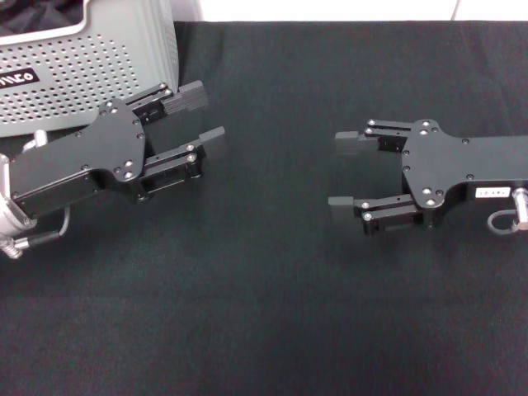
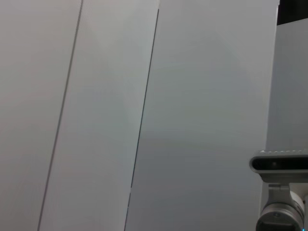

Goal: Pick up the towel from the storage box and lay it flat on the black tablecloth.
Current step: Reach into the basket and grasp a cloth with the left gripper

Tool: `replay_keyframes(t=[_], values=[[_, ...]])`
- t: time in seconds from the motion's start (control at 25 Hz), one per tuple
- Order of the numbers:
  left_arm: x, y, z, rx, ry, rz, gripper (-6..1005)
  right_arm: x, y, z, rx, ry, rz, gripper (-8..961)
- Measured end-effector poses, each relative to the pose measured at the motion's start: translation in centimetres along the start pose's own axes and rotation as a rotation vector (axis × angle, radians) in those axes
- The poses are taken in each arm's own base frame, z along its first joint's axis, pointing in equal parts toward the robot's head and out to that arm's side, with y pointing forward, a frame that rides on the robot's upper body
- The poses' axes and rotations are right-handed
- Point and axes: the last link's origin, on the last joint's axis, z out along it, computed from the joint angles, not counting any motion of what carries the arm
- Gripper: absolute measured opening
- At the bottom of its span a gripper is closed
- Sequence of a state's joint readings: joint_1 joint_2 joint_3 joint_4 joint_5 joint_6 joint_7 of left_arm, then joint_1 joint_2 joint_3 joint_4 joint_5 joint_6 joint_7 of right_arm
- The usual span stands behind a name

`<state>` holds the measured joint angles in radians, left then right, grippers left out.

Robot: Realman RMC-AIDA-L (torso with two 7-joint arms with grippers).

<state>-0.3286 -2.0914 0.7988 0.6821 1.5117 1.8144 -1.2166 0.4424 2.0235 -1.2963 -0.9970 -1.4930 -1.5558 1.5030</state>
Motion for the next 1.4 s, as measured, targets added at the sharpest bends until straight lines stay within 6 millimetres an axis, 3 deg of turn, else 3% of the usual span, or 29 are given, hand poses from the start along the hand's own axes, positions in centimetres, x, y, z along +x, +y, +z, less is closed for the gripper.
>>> replay_keyframes(t=[0.44,0.68,0.88,1.12,1.4], values=[[-0.2,-0.6,0.3,0.018,-0.031,0.016,734,-0.1,0.0,-0.1,0.000,-0.004,-0.007,866],[-0.3,-4.2,-0.4,0.279,-0.052,0.073,733,0.2,-0.5,-0.5,0.054,-0.004,-0.010,865],[0.7,-6.3,-1.9,0.446,-0.039,0.153,733,0.7,-0.4,-0.8,0.064,0.001,-0.015,863],[3.2,-6.3,-5.1,0.556,0.026,0.229,733,0.7,-0.6,-1.4,0.088,-0.009,-0.020,862],[3.9,-7.2,-7.2,0.688,0.037,0.301,734,0.6,-1.0,-1.4,0.109,-0.008,-0.029,861]])
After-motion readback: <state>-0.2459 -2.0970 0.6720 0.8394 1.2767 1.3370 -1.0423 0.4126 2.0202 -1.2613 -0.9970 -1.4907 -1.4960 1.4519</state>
